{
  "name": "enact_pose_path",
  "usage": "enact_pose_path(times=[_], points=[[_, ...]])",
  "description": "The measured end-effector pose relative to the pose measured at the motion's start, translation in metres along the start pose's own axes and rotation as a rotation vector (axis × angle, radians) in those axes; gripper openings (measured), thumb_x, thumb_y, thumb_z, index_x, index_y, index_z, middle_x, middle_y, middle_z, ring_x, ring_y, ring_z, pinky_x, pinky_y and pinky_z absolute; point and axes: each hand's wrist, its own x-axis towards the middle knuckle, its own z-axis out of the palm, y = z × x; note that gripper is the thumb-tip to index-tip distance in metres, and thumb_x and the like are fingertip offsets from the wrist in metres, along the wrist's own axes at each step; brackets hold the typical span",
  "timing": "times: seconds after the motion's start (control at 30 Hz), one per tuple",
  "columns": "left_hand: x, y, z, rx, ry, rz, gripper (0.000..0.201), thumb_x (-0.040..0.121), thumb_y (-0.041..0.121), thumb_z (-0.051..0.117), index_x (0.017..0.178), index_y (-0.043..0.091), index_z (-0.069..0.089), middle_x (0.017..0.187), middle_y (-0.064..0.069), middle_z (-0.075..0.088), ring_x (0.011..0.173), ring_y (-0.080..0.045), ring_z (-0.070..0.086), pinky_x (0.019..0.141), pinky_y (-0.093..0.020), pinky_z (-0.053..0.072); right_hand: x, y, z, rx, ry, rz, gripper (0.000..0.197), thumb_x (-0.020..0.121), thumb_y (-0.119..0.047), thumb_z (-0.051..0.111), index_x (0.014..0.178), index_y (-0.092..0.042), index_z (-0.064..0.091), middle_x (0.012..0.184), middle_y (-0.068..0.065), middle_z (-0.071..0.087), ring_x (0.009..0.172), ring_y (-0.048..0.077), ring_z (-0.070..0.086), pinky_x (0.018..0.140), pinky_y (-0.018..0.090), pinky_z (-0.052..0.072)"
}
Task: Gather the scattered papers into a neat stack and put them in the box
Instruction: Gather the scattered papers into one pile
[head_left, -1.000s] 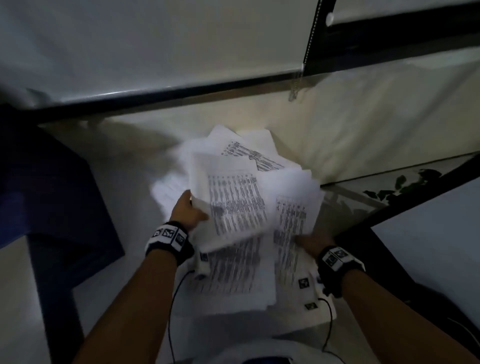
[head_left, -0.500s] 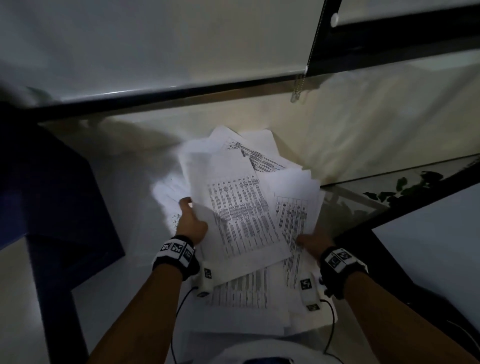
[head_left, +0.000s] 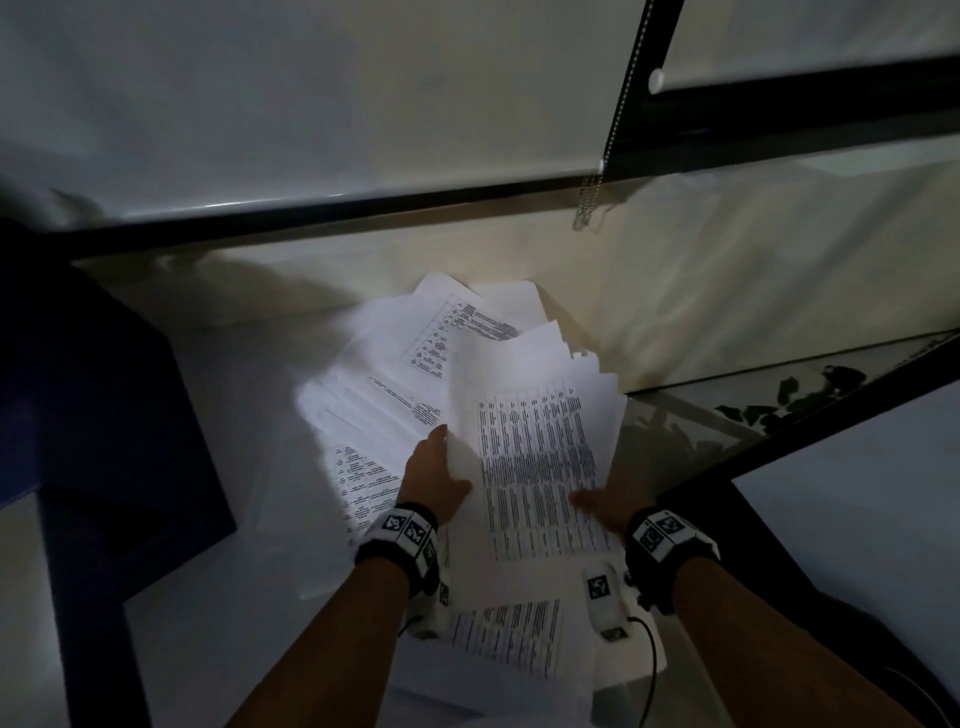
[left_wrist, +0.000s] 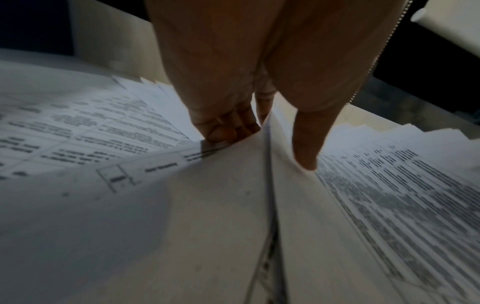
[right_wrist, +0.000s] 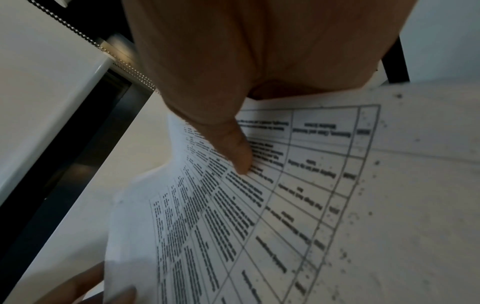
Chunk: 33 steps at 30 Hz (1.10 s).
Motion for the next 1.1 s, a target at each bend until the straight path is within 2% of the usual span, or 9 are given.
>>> enact_pose_path(times=[0.1,0.17,0.33,0.5,0.6,0.73,0.83,0.97,1.1], points=[[0.014,-0.012,-0.008,-0.047,0.111,-0.06,0.042,0.076,0.045,0.063,0.112,0.024,0.056,0.109,-0.013,0.063,0.1,-0.036,0.064,0.083,-0.051,0.058,0.001,0.001,0.002,-0.105,0.039,0.031,0.072,0.082,-0.02,0.072,0.143,-0.008,0.036,0.144,0.013,0.044,0.131,0.033,0.043,0.11,0.041,0.035],[0.026,-0.024,-0.023,-0.112,0.26,-0.183,0.036,0.079,0.043,0.051,0.107,0.023,0.061,0.11,-0.013,0.064,0.1,-0.036,0.063,0.088,-0.049,0.056,0.004,0.002,0.003,-0.131,0.038,0.034,0.07,0.084,-0.021,0.07,0.143,-0.007,0.036,0.144,0.012,0.044,0.132,0.032,0.043,0.11,0.039,0.035],[0.037,-0.038,-0.078,-0.098,0.406,-0.621,0.062,0.089,0.035,0.056,0.138,0.001,0.041,0.142,-0.027,0.04,0.128,-0.04,0.043,0.107,-0.043,0.036,0.008,0.004,0.006,-0.122,0.04,0.031,0.065,0.086,-0.017,0.068,0.142,-0.007,0.039,0.142,0.014,0.047,0.128,0.033,0.046,0.108,0.04,0.037],[0.058,-0.018,-0.078,-0.045,0.355,-0.717,0.116,0.067,0.079,0.062,0.147,0.001,0.029,0.153,-0.02,0.022,0.141,-0.037,0.022,0.113,-0.047,0.026,0.013,0.006,0.01,-0.118,0.049,0.063,0.064,0.084,-0.017,0.07,0.139,-0.005,0.041,0.138,0.017,0.05,0.125,0.036,0.049,0.105,0.045,0.041],[0.06,0.005,-0.064,-0.044,0.386,-0.75,0.134,0.059,0.076,0.072,0.153,0.003,0.01,0.16,-0.02,0.002,0.147,-0.041,0.006,0.117,-0.054,0.016,0.013,0.005,0.008,-0.113,0.065,0.046,0.054,0.085,-0.009,0.068,0.134,-0.001,0.046,0.132,0.021,0.054,0.122,0.038,0.051,0.103,0.045,0.041],[0.067,0.021,-0.051,0.046,0.356,-0.644,0.106,0.079,0.055,0.07,0.155,0.011,0.012,0.163,-0.018,-0.007,0.15,-0.036,-0.002,0.117,-0.056,0.015,0.015,0.006,0.007,-0.138,0.063,0.004,0.052,0.083,-0.006,0.069,0.131,0.002,0.049,0.13,0.022,0.057,0.121,0.036,0.053,0.102,0.04,0.039],[0.07,0.021,-0.04,0.132,0.538,-0.498,0.082,0.075,0.043,0.074,0.143,0.019,0.035,0.158,-0.012,0.014,0.137,-0.033,0.028,0.102,-0.05,0.034,0.016,0.008,0.009,-0.111,0.045,0.003,0.054,0.083,-0.01,0.07,0.132,-0.002,0.049,0.131,0.02,0.057,0.122,0.035,0.053,0.104,0.043,0.041],[0.064,0.024,-0.031,0.235,0.619,-0.376,0.106,0.07,0.049,0.076,0.154,0.03,0.014,0.142,-0.015,0.033,0.109,-0.033,0.047,0.083,-0.044,0.044,0.014,0.006,0.008,-0.118,0.039,0.024,0.053,0.084,-0.011,0.069,0.132,-0.003,0.048,0.131,0.019,0.056,0.122,0.036,0.052,0.105,0.043,0.041],[0.058,0.024,-0.031,-0.003,0.514,-0.203,0.104,0.083,0.025,0.071,0.152,0.046,-0.004,0.138,-0.02,0.035,0.099,-0.037,0.058,0.078,-0.044,0.052,0.015,0.006,0.008,-0.112,0.037,0.033,0.051,0.083,-0.011,0.069,0.13,-0.003,0.051,0.129,0.018,0.059,0.12,0.036,0.054,0.103,0.043,0.043]])
